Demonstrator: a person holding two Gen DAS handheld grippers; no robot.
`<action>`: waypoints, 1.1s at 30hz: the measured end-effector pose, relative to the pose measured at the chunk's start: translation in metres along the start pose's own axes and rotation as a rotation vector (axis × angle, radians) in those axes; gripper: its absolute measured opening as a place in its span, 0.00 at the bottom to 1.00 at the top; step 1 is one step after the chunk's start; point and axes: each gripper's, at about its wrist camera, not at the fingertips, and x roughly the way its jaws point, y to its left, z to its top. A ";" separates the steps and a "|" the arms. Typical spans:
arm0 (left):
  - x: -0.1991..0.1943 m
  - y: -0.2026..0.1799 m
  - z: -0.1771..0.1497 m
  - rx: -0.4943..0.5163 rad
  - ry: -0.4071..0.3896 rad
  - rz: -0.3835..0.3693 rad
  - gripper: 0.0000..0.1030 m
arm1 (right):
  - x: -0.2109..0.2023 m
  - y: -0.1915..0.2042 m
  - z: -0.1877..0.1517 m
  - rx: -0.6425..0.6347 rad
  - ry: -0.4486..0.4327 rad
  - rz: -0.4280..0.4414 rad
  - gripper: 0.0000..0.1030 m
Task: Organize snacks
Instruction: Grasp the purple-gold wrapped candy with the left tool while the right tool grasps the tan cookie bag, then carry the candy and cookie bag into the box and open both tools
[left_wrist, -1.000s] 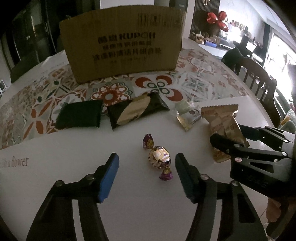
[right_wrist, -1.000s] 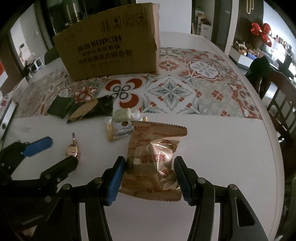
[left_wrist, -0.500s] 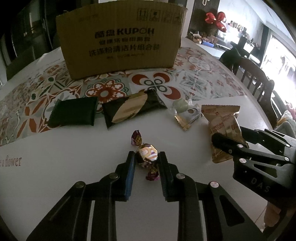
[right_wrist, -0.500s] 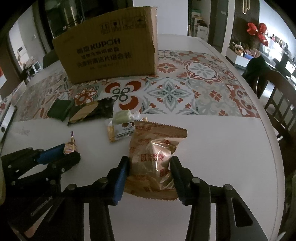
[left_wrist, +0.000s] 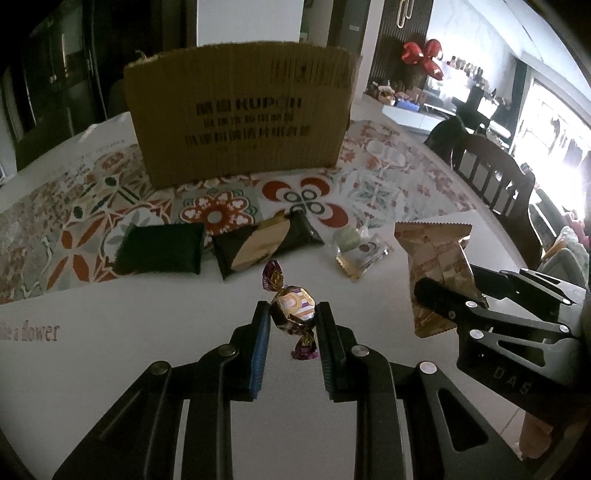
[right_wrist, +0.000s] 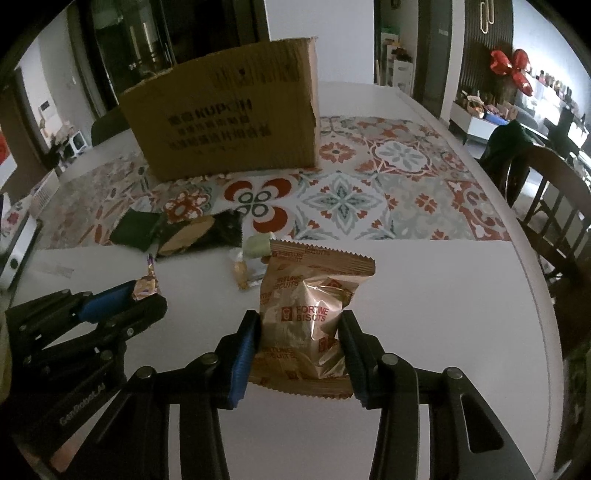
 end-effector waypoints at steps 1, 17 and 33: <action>-0.003 0.001 0.001 0.001 -0.006 -0.005 0.25 | -0.002 0.001 0.000 0.001 -0.005 0.000 0.44; -0.069 0.015 0.018 -0.007 -0.168 -0.004 0.25 | -0.055 0.023 0.020 -0.023 -0.165 0.011 0.44; -0.116 0.027 0.058 0.034 -0.336 0.026 0.25 | -0.084 0.038 0.058 -0.045 -0.308 0.049 0.44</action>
